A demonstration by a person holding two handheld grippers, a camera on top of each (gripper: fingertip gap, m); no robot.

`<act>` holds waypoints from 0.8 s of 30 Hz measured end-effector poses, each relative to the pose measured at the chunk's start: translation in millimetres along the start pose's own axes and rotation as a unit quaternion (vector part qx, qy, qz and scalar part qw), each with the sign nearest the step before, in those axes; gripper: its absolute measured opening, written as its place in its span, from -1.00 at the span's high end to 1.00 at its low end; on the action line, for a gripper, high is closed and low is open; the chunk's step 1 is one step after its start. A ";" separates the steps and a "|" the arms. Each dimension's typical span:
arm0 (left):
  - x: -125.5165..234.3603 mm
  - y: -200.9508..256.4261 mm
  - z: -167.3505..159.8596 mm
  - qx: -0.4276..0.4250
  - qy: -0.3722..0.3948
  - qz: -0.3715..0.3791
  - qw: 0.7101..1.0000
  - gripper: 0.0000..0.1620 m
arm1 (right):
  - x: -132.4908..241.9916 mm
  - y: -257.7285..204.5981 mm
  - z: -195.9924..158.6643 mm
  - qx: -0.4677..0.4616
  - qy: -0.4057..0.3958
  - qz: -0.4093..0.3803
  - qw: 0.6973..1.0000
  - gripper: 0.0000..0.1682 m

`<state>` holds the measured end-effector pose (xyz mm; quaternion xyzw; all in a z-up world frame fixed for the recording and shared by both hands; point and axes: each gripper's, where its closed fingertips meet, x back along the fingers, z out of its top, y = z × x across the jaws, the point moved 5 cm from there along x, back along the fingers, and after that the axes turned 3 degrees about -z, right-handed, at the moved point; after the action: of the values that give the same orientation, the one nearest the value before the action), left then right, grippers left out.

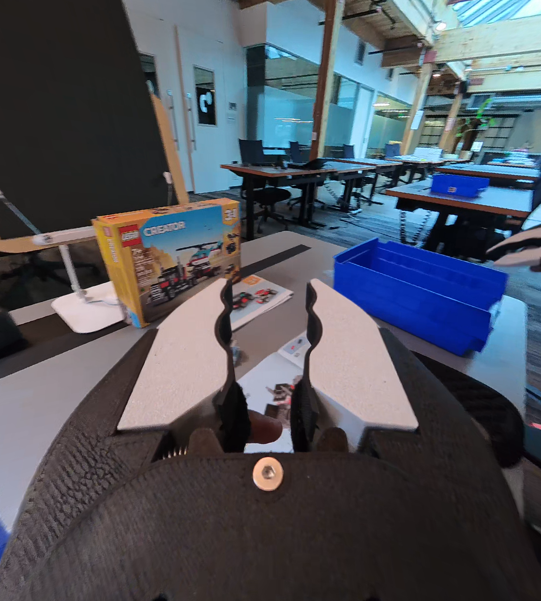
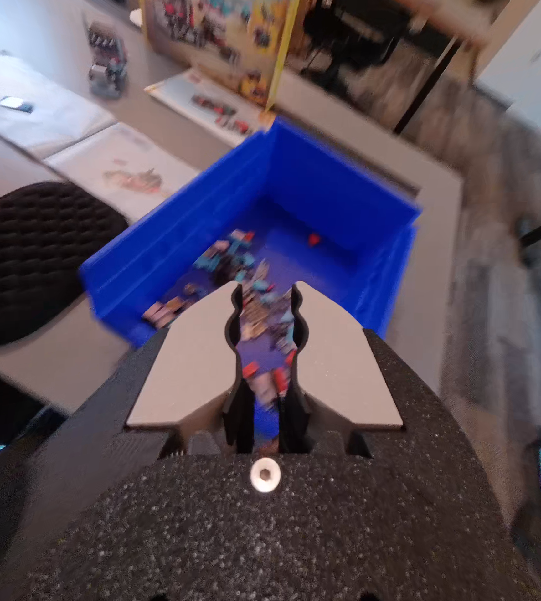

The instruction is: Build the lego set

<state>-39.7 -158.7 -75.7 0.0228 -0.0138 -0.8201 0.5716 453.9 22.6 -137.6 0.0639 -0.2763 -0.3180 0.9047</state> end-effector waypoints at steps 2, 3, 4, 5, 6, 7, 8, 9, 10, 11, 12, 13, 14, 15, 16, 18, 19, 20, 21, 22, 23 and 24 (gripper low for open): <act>1.8 -9.2 1.7 -0.004 0.005 0.032 0.999 0.46 | -18.8 26.2 27.9 0.030 0.036 0.010 0.999 0.70; 1.7 -12.6 2.6 -0.009 0.007 0.042 0.999 0.46 | -32.3 35.9 37.9 0.034 0.037 0.037 0.998 0.70; 1.0 -16.0 3.7 -0.013 0.006 0.052 0.999 0.46 | -46.0 45.6 45.1 0.038 0.024 0.058 0.997 0.68; -0.6 -19.6 5.8 -0.018 0.003 0.062 0.998 0.46 | -57.0 54.2 49.9 0.047 0.004 0.071 0.996 0.68; -3.3 -23.4 9.2 -0.027 -0.003 0.071 0.997 0.47 | -63.3 60.7 53.4 0.057 -0.016 0.082 0.995 0.68; -6.7 -27.7 14.0 -0.040 -0.010 0.079 0.996 0.46 | -64.5 65.7 56.4 0.064 -0.031 0.089 0.993 0.68; -10.5 -31.9 20.2 -0.051 -0.016 0.086 0.995 0.46 | -60.4 68.9 58.8 0.064 -0.045 0.097 0.992 0.68; -14.7 -34.8 27.3 -0.058 -0.018 0.089 0.994 0.46 | -52.4 70.5 60.1 0.062 -0.059 0.103 0.991 0.68; -19.2 -35.4 34.3 -0.062 -0.016 0.082 0.995 0.46 | -42.1 70.5 60.3 0.059 -0.071 0.105 0.990 0.69; -23.2 -33.9 39.8 -0.063 -0.012 0.068 0.996 0.46 | -31.3 69.4 58.9 0.054 -0.084 0.101 0.990 0.71; -26.3 -31.0 43.2 -0.065 -0.009 0.051 0.997 0.46 | -20.8 67.1 55.3 0.050 -0.097 0.089 0.990 0.72; -27.8 -27.4 43.9 -0.068 -0.006 0.036 0.997 0.46 | -11.6 62.4 50.1 0.048 -0.106 0.078 0.990 0.73; -27.7 -23.7 42.1 -0.073 -0.003 0.025 0.997 0.46 | -4.6 54.9 43.9 0.050 -0.109 0.074 0.990 0.74; -26.2 -19.8 38.1 -0.081 0.001 0.016 0.997 0.46 | 0.3 46.1 36.0 0.056 -0.111 0.072 0.990 0.74; -23.2 -16.0 32.0 -0.088 0.004 0.012 0.996 0.46 | 3.1 37.6 26.6 0.064 -0.117 0.073 0.988 0.74; -13.9 -11.3 16.8 -0.098 -0.004 0.020 0.995 0.46 | 3.4 24.9 4.6 0.079 -0.152 0.082 0.982 0.75; -7.7 -10.9 9.3 -0.098 -0.012 0.035 0.994 0.46 | 2.2 21.7 -6.5 0.082 -0.183 0.088 0.976 0.76; -0.6 -11.1 3.0 -0.095 -0.020 0.052 0.994 0.46 | 1.0 19.7 -16.6 0.083 -0.215 0.096 0.968 0.76; 6.6 -11.0 -1.9 -0.087 -0.026 0.066 0.994 0.46 | -0.2 18.0 -25.1 0.082 -0.240 0.106 0.961 0.77; 13.0 -10.9 -5.7 -0.074 -0.030 0.077 0.994 0.46 | -1.0 16.4 -32.8 0.079 -0.260 0.118 0.955 0.77; 18.7 -11.0 -9.0 -0.060 -0.036 0.085 0.994 0.46 | -1.7 15.9 -40.0 0.077 -0.275 0.124 0.950 0.77; 23.4 -11.6 -11.8 -0.048 -0.043 0.093 0.994 0.46 | -2.5 16.9 -46.6 0.075 -0.288 0.122 0.947 0.77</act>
<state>-58.1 -176.6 -88.6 -0.0414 -0.0008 -0.7631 0.6450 486.6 34.7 -173.0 0.0034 -0.5538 -0.1881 0.8111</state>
